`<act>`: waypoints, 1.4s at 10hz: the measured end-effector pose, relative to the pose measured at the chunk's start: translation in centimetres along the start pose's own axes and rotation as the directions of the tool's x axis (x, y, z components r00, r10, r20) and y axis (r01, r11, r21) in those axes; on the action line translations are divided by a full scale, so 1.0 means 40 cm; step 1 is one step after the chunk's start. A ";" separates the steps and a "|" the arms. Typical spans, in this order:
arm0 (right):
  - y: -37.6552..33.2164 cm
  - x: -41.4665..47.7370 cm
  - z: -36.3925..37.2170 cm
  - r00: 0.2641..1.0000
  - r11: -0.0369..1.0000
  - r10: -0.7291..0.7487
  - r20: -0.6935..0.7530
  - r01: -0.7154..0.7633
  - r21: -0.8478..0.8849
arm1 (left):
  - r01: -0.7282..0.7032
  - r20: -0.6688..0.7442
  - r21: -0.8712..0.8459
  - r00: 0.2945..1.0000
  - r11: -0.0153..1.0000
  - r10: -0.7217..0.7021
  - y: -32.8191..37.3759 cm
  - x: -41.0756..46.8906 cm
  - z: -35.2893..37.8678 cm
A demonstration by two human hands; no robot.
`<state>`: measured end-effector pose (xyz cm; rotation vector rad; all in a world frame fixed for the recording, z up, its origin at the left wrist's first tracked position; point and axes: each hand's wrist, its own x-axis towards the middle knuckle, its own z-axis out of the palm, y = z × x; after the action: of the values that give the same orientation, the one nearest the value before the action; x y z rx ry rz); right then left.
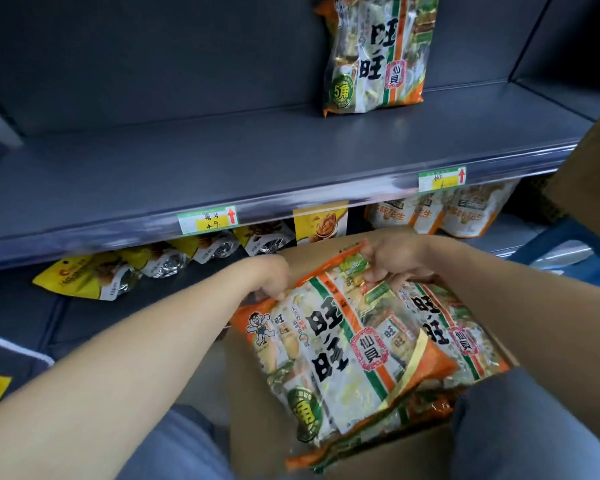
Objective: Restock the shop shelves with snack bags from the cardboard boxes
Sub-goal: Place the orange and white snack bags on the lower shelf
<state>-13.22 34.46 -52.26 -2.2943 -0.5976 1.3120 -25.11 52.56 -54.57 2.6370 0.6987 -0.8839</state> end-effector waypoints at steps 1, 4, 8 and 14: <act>0.004 -0.031 -0.091 0.998 0.998 -0.054 -0.041 0.055 0.037 | -0.062 0.015 0.171 0.998 0.983 0.060 0.100 -0.096 -0.101; -0.022 -0.116 -0.360 0.827 0.883 -0.152 -0.541 0.360 0.302 | -0.214 -0.662 -0.008 0.733 0.977 0.155 0.220 -0.128 -0.358; -0.121 -0.058 -0.545 0.507 0.576 -0.003 -0.862 0.705 0.413 | -0.412 -0.518 -0.844 0.792 0.344 -0.324 0.275 0.018 -0.496; -0.051 0.195 -0.678 0.633 0.751 -0.016 -0.774 0.519 0.408 | -0.535 -0.626 -0.768 0.742 0.351 -0.240 0.352 0.285 -0.573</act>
<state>13.75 36.41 -43.99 -1.8224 -0.1817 0.2433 1.43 53.78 -42.45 1.7257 0.7268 0.5564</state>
